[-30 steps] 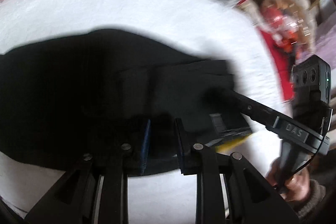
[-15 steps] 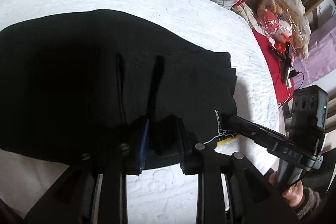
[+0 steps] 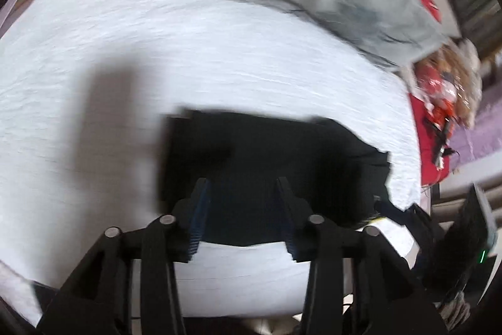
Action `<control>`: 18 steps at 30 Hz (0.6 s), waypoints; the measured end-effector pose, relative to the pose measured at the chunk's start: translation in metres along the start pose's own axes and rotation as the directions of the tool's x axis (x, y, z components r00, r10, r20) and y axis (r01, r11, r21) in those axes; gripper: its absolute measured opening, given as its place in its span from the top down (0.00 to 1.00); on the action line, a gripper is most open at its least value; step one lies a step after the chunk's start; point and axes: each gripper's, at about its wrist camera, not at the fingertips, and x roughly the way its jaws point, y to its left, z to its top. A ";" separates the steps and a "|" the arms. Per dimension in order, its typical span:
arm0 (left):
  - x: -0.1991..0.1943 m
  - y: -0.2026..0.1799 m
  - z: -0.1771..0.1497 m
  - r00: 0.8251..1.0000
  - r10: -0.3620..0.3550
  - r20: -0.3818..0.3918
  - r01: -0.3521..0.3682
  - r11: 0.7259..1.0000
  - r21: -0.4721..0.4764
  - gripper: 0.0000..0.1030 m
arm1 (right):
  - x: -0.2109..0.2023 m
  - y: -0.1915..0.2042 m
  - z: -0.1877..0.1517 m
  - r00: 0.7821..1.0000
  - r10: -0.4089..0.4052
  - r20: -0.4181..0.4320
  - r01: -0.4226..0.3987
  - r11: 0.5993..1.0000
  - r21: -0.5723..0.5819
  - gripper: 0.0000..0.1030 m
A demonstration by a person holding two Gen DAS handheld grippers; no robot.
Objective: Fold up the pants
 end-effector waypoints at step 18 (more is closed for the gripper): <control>0.066 0.060 0.063 0.953 -0.082 -0.292 0.092 0.996 0.021 0.54 | 0.138 0.157 0.009 0.978 -0.205 0.021 0.205 0.955 -0.215 0.23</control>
